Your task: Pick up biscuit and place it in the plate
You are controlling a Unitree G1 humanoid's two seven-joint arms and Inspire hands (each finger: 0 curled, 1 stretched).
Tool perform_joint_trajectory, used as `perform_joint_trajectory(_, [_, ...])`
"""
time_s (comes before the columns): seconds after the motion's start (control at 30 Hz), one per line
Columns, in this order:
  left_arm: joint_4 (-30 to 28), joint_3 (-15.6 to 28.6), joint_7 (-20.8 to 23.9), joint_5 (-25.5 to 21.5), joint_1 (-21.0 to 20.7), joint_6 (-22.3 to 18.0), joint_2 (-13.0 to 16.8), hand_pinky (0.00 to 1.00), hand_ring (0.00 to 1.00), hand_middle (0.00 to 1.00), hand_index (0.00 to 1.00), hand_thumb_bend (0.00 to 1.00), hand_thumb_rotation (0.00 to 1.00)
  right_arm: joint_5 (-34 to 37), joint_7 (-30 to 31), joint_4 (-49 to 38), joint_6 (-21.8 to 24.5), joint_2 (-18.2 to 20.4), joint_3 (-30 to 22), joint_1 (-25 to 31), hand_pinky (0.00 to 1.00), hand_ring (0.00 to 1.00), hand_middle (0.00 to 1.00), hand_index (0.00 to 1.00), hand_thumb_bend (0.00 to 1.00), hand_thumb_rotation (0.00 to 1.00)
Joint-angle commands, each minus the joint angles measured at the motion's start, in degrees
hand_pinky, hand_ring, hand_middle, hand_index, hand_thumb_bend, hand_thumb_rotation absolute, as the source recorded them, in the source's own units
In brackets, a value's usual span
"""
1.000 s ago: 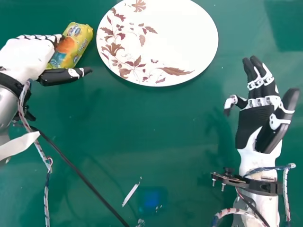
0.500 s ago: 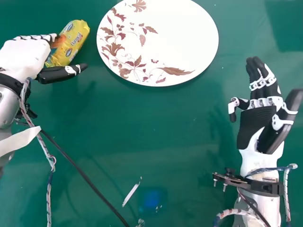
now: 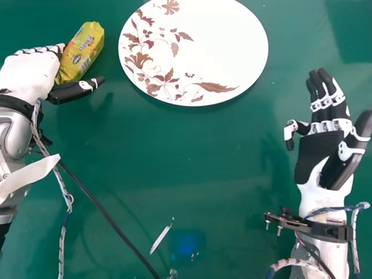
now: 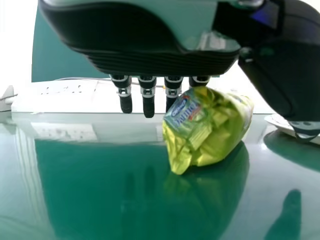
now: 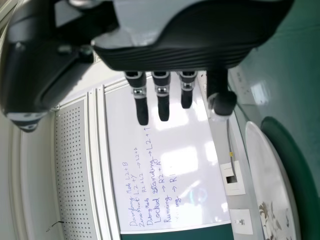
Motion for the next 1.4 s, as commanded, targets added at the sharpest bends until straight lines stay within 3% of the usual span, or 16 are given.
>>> perform_joint_trajectory(0.0, [1.49,-1.12,-0.31,-0.4,0.3,0.43,-0.38,1.0,1.0,1.0,1.0,1.0,0.79,1.05,0.93,0.64,-0.69,-0.65,-0.51,0.58,0.0,1.0,0.94,0.89,1.0,0.58])
perform_joint_trajectory(0.57, [9.4,-3.1,4.15,-1.5,-2.37,-0.18,-0.83,0.97,1.0,1.0,1.0,1.0,0.72,3.8,3.77,1.24,-0.96,-1.47,-1.67,0.08,0.0,0.95,0.91,0.84,1.0,0.51])
perform_joint_trajectory(0.77, [10.59,-3.89,4.47,-1.12,-2.91,0.14,-0.53,0.69,0.95,1.0,1.0,1.0,0.65,5.31,5.24,1.95,-1.64,-1.64,-2.07,-0.37,0.0,0.93,0.9,0.84,1.0,0.49])
perform_joint_trajectory(0.93, [10.76,-4.01,4.55,-1.05,-3.14,0.88,-0.82,0.54,0.86,0.99,1.0,1.0,0.56,7.66,6.28,2.05,-1.69,-1.22,-1.99,-0.55,0.0,0.93,0.9,0.84,0.98,0.46])
perform_joint_trajectory(1.03, [10.52,-4.34,4.39,-0.71,-3.19,1.07,-0.6,0.42,0.76,0.92,0.98,1.0,0.47,9.83,7.52,2.46,-1.93,-1.0,-2.0,-0.89,0.0,0.92,0.9,0.83,0.98,0.46])
perform_joint_trajectory(1.13, [10.19,-4.43,4.41,-0.9,-3.14,1.2,-0.5,0.34,0.61,0.8,0.89,0.97,0.37,10.82,7.54,2.12,-1.42,-0.57,-2.18,-0.83,0.0,0.92,0.9,0.84,0.98,0.47])
perform_joint_trajectory(1.23, [9.86,-4.43,4.35,-1.11,-3.14,1.54,-0.58,0.26,0.44,0.61,0.71,0.9,0.22,11.21,7.44,3.81,-3.75,0.87,-3.08,-1.92,0.0,0.93,0.9,0.84,0.97,0.46])
perform_joint_trajectory(1.3, [9.49,-4.56,4.28,-1.04,-3.1,1.77,-0.57,0.2,0.35,0.49,0.57,0.8,0.06,10.39,6.85,5.38,-5.85,2.07,-4.03,-3.0,0.0,0.92,0.89,0.83,0.97,0.46])
perform_joint_trajectory(1.33, [9.31,-4.6,4.26,-1.07,-3.06,1.86,-0.56,0.18,0.31,0.44,0.52,0.65,0.1,9.41,6.04,5.84,-6.68,2.77,-4.46,-3.41,0.0,0.92,0.89,0.83,0.97,0.45])
perform_joint_trajectory(1.37, [9.11,-4.63,4.23,-1.1,-2.99,1.95,-0.55,0.16,0.28,0.45,0.52,0.59,0.05,8.01,5.01,6.28,-7.55,3.44,-4.98,-3.78,0.0,0.92,0.89,0.83,0.96,0.45])
